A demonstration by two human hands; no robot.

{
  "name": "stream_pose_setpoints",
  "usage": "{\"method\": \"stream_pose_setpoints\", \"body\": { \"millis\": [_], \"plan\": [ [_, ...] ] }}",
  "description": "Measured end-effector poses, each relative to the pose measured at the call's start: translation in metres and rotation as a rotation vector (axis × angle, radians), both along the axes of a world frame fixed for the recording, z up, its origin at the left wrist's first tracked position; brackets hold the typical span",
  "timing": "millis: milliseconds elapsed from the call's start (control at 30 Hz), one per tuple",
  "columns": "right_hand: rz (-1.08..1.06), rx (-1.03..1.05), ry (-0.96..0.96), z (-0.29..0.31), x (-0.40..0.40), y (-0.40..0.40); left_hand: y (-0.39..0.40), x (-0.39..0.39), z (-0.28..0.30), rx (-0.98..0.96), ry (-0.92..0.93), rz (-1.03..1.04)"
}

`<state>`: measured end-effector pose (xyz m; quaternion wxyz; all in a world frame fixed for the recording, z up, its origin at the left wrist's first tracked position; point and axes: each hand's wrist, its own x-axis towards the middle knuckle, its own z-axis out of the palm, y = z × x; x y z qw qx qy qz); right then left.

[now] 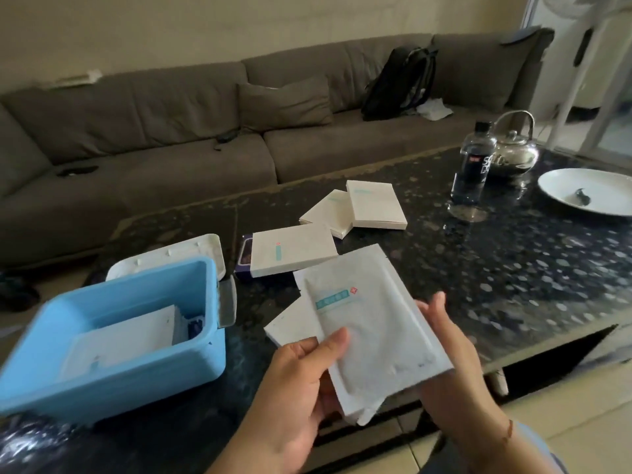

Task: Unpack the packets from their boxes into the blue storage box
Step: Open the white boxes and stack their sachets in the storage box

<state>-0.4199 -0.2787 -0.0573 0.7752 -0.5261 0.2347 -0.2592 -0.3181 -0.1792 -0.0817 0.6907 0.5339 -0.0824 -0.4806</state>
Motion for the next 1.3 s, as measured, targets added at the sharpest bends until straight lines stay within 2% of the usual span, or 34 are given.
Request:
{"method": "stream_pose_setpoints", "body": {
  "millis": [33,67,100,133,267,400,533,700,833,967,1033,1100,1167,1300],
  "plan": [
    [-0.068,0.149,-0.006,-0.026,0.002,-0.006,0.002,0.003,0.003,-0.007,0.042,0.09],
    [-0.057,0.116,0.075,-0.035,0.01,-0.007,0.003,0.006,0.005,-0.007,0.091,0.166],
    [-0.079,0.093,0.066,-0.043,0.006,-0.002,0.005,0.007,0.004,-0.004,0.136,0.206],
    [-0.02,0.001,0.101,-0.043,0.013,-0.001,0.006,0.008,0.004,0.004,0.171,0.226],
    [-0.009,-0.327,0.234,-0.028,0.03,0.007,0.015,0.011,-0.005,-0.023,0.272,0.222],
    [0.102,-0.484,0.368,-0.008,0.042,0.012,0.027,0.02,-0.003,-0.108,0.309,0.237],
    [0.094,-0.631,0.385,0.011,0.056,0.021,0.042,0.026,0.006,-0.214,0.334,0.237],
    [0.116,-0.756,0.311,0.031,0.078,0.039,0.063,0.047,0.017,-0.284,0.267,0.3],
    [0.23,-0.68,0.324,0.045,0.099,0.036,0.088,0.072,0.029,-0.347,0.204,0.417],
    [0.225,-0.665,0.26,0.049,0.131,0.045,0.1,0.084,0.034,-0.39,0.248,0.493],
    [0.234,-0.734,0.242,0.053,0.148,0.05,0.109,0.095,0.036,-0.354,0.205,0.561],
    [0.269,-0.772,0.256,0.058,0.162,0.051,0.124,0.11,0.038,-0.292,0.061,0.617],
    [0.338,-0.735,0.266,0.059,0.176,0.053,0.141,0.127,0.039,-0.2,-0.084,0.625],
    [0.432,-0.611,0.265,0.05,0.207,0.064,0.17,0.159,0.043,-0.05,-0.23,0.568]
  ]
}}
